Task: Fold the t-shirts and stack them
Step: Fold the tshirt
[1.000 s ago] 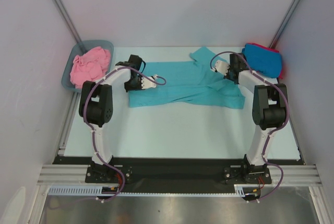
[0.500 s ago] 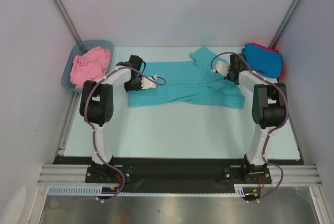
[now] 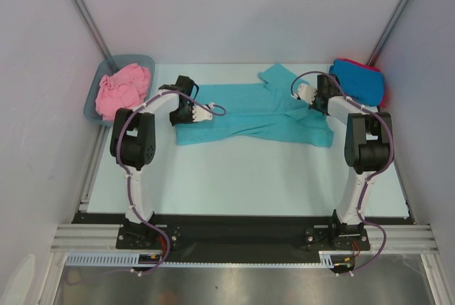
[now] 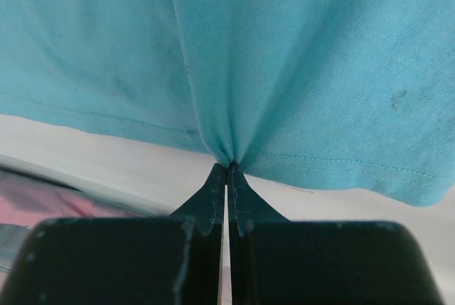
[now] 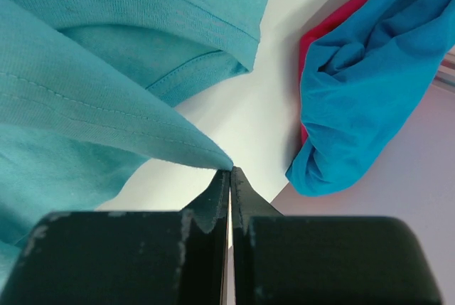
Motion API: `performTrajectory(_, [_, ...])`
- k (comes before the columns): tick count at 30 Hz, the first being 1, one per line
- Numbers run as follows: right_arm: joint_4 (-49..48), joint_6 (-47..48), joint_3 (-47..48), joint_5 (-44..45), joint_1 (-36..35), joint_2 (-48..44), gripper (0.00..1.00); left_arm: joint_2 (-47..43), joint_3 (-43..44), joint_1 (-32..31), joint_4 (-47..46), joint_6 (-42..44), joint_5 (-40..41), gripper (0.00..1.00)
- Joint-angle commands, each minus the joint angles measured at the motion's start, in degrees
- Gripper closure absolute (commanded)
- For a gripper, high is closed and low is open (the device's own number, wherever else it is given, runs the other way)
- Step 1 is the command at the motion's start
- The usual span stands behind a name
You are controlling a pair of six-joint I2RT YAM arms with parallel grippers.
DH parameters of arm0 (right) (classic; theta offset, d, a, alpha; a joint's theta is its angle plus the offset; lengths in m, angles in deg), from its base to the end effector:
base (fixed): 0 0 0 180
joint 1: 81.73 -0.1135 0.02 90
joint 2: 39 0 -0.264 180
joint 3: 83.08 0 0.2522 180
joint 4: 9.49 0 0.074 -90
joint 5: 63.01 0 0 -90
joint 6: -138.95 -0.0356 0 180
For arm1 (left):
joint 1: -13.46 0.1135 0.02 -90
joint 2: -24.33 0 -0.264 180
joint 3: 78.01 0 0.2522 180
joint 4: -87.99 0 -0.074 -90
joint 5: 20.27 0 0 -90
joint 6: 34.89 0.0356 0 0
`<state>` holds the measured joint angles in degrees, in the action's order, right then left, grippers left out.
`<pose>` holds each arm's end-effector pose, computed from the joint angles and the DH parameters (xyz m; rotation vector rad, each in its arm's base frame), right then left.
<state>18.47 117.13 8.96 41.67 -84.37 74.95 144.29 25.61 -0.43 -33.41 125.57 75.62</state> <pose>0.4310 0.0108 0.1778 -1.3933 2.1689 -0.7880 0.4108 -0.0978 0.1656 1.9604 2.1937 0.3176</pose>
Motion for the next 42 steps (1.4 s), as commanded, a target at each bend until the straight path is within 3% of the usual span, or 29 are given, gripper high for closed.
performTrajectory(1, [-2.68, 0.55, 2.14, 2.11, 0.70, 0.74, 1.00, 0.18, 2.51, 0.79, -0.19, -0.49, 1.32, 1.00])
performTrajectory(4, [-3.03, 0.64, 2.31, 2.64, 0.61, 1.27, 1.00, 0.54, 2.86, 0.79, -0.28, -0.41, 1.32, 1.00])
performTrajectory(6, [-3.73, 0.37, 2.32, 3.77, 0.44, 1.89, 0.62, 1.06, 3.21, 0.79, -0.37, -0.49, 1.67, 1.00])
performTrajectory(8, [-4.09, -0.06, 2.49, 4.48, 0.44, 2.33, 0.35, 1.50, 3.65, 0.79, -0.54, -0.67, 2.28, 0.96])
performTrajectory(9, [-3.74, -0.24, 2.49, 4.31, 0.44, 2.33, 0.23, 1.76, 3.65, 0.88, -0.63, -0.76, 2.89, 0.59])
performTrajectory(10, [-3.56, -0.50, 2.58, 4.22, 0.44, 2.07, 0.21, 1.77, 3.13, 0.97, -0.98, -0.76, 3.42, 0.38])
performTrajectory(13, [-2.07, -2.09, 3.02, 3.78, 0.35, 1.10, 0.18, 1.15, 1.99, 1.67, -3.00, -0.58, 5.17, 0.30])
performTrajectory(14, [-1.98, -2.70, 2.67, 3.87, 0.35, -0.12, 0.18, 1.06, 1.98, 1.93, -3.96, -0.76, 5.88, 0.23])
performTrajectory(15, [-1.63, -2.97, 2.49, 3.61, 0.26, -1.09, 0.18, 0.98, 2.15, 2.20, -4.06, -1.19, 6.58, 0.01])
performTrajectory(21, [2.85, -3.93, -1.36, 2.29, 0.00, -10.74, 0.19, -4.38, 2.07, 5.10, -4.50, -1.38, 6.24, 0.00])
performTrajectory(29, [10.23, -4.02, -13.93, -1.93, -6.06, -24.64, 0.21, -16.77, -5.92, 2.65, -2.31, 3.20, -3.67, 0.00])
performTrajectory(35, [12.08, -8.76, -17.98, -2.37, -11.60, -25.53, 0.24, -18.27, -4.88, 0.44, 4.63, -6.63, -13.18, 0.00])
performTrajectory(36, [12.08, -9.46, -18.16, -2.37, -11.95, -25.45, 0.25, -18.10, -4.87, 0.36, 5.77, -9.00, -15.62, 0.17])
performTrajectory(37, [12.78, -10.17, -18.16, -2.55, -12.48, -25.36, 0.25, -18.36, -5.92, 0.27, 6.39, -10.24, -16.60, 0.20])
performTrajectory(42, [13.93, -12.02, -18.87, -3.16, -13.71, -25.53, 0.26, -22.31, -13.48, -0.96, 5.35, -10.26, -17.41, 0.18])
